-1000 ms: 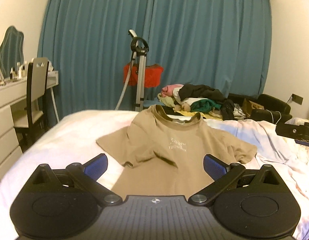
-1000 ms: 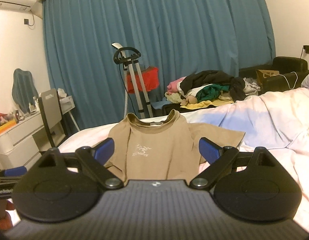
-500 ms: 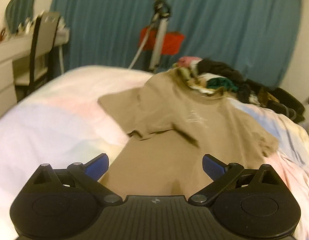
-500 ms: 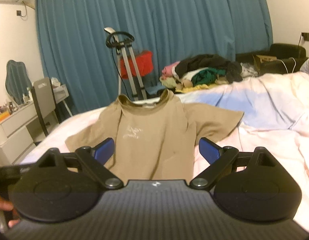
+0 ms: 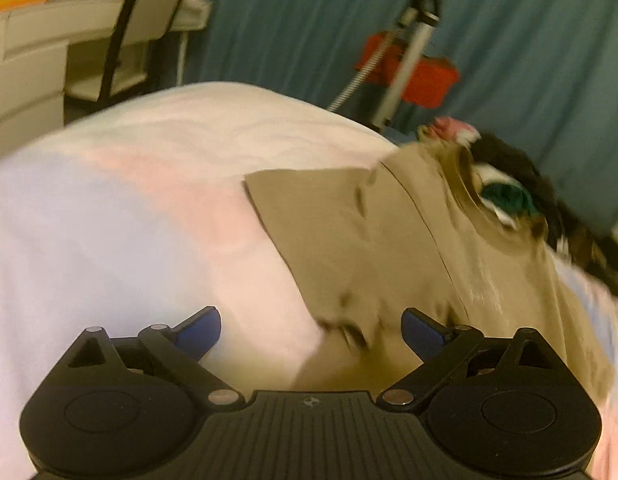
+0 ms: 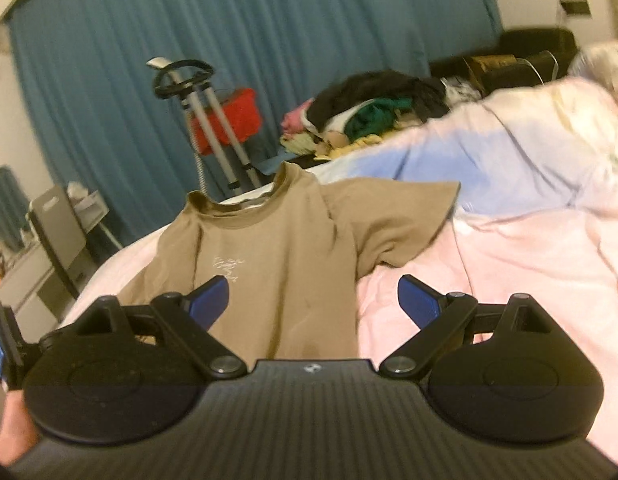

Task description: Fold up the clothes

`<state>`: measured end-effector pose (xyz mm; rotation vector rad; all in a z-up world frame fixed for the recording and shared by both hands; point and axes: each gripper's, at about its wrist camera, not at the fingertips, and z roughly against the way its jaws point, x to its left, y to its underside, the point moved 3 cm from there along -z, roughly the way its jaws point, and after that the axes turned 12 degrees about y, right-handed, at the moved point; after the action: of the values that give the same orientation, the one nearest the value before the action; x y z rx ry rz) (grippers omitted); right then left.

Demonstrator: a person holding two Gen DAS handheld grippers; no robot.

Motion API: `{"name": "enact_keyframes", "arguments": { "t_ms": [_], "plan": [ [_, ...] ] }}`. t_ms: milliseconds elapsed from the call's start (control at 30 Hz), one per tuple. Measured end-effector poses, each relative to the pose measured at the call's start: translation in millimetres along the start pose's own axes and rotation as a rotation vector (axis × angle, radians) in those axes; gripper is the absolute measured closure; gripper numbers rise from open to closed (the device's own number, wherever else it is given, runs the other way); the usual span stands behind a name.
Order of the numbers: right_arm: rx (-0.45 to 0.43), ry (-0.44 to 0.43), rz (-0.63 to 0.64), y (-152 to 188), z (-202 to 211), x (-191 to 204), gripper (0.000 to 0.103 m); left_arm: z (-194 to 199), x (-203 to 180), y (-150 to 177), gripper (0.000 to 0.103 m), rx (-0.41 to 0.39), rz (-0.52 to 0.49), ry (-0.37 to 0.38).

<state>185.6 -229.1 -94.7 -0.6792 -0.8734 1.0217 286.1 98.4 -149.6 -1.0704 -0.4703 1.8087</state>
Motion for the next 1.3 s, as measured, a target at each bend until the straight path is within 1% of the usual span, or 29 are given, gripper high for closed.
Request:
{"name": "enact_keyframes", "arguments": {
  "t_ms": [33,67,133,167,233,300,333,400,433,467,500,533,567,600,633,700,767,800,833,867,900,933,967,1000,1100,1133,1200,1300],
  "plan": [
    [-0.014,0.013,-0.008,1,-5,-2,0.01,-6,4,-6,0.008,-0.011,0.022,0.007],
    [-0.016,0.045,-0.005,3,-12,-3,0.01,-12,8,-11,0.008,-0.022,0.044,0.014],
    [0.003,0.097,-0.003,6,-27,-5,0.01,-25,15,-22,0.009,-0.044,0.087,0.027],
    [0.015,0.1,-0.017,7,-33,-6,0.01,-31,19,-28,0.01,-0.055,0.109,0.034],
    [0.028,0.103,-0.025,10,-43,-6,0.01,-44,27,-39,0.018,-0.077,0.152,0.047],
    [0.037,0.116,-0.01,13,-51,-4,0.01,-57,33,-50,0.034,-0.094,0.182,0.054],
    [0.04,0.123,-0.001,15,-55,-2,0.01,-64,34,-55,0.04,-0.087,0.174,0.045],
    [0.052,0.132,0.008,17,-62,1,0.01,-81,29,-68,0.065,-0.023,0.105,0.013],
    [0.057,0.134,0.01,18,-64,2,0.01,-89,27,-75,0.072,0.014,0.064,-0.004],
    [0.058,0.135,0.014,19,-66,4,0.01,-97,24,-82,0.086,0.051,0.023,-0.02],
    [0.06,0.136,0.018,19,-68,6,0.01,-103,22,-92,0.094,0.087,-0.013,-0.026],
    [0.061,0.137,0.022,20,-70,8,0.01,-107,22,-105,0.094,0.109,-0.037,-0.031],
    [0.06,0.139,0.032,20,-72,10,0.01,-109,21,-120,0.095,0.113,-0.055,-0.043],
    [0.058,0.141,0.041,20,-74,13,0.01,-110,19,-136,0.096,0.1,-0.081,-0.071],
    [0.054,0.145,0.052,21,-76,15,0.01,-110,16,-153,0.096,0.079,-0.113,-0.107],
    [0.048,0.154,0.074,22,-80,19,0.01,-111,12,-185,0.096,0.001,-0.188,-0.197],
    [0.047,0.155,0.093,24,-83,23,0.01,-116,12,-212,0.095,-0.075,-0.28,-0.328],
    [0.044,0.155,0.1,24,-84,24,0.01,-121,17,-220,0.089,-0.082,-0.291,-0.376],
    [0.042,0.154,0.106,25,-84,25,0.01,-126,23,-225,0.085,-0.077,-0.276,-0.399],
    [0.039,0.153,0.113,25,-84,26,0.01,-129,29,-227,0.076,-0.07,-0.265,-0.401],
    [0.037,0.152,0.119,25,-85,27,0.01,-131,33,-227,0.071,-0.061,-0.256,-0.387],
    [0.035,0.152,0.126,26,-85,28,0.01,-131,36,-223,0.064,-0.051,-0.258,-0.389],
    [0.032,0.151,0.132,26,-86,29,0.01,-129,39,-217,0.047,-0.043,-0.27,-0.403],
    [0.03,0.149,0.138,27,-86,30,0.01,-123,41,-209,0.036,-0.028,-0.276,-0.405],
    [0.034,0.128,0.136,27,-86,33,0.01,-100,45,-181,0.035,0.028,-0.279,-0.379],
    [0.035,0.122,0.137,28,-86,34,0.01,-87,45,-168,0.035,0.052,-0.279,-0.359],
    [0.029,0.111,0.142,28,-82,37,0.01,-49,43,-136,0.035,0.106,-0.273,-0.301],
    [0.015,0.106,0.15,28,-74,39,0.01,12,32,-89,0.033,0.169,-0.234,-0.187]
  ]
}}
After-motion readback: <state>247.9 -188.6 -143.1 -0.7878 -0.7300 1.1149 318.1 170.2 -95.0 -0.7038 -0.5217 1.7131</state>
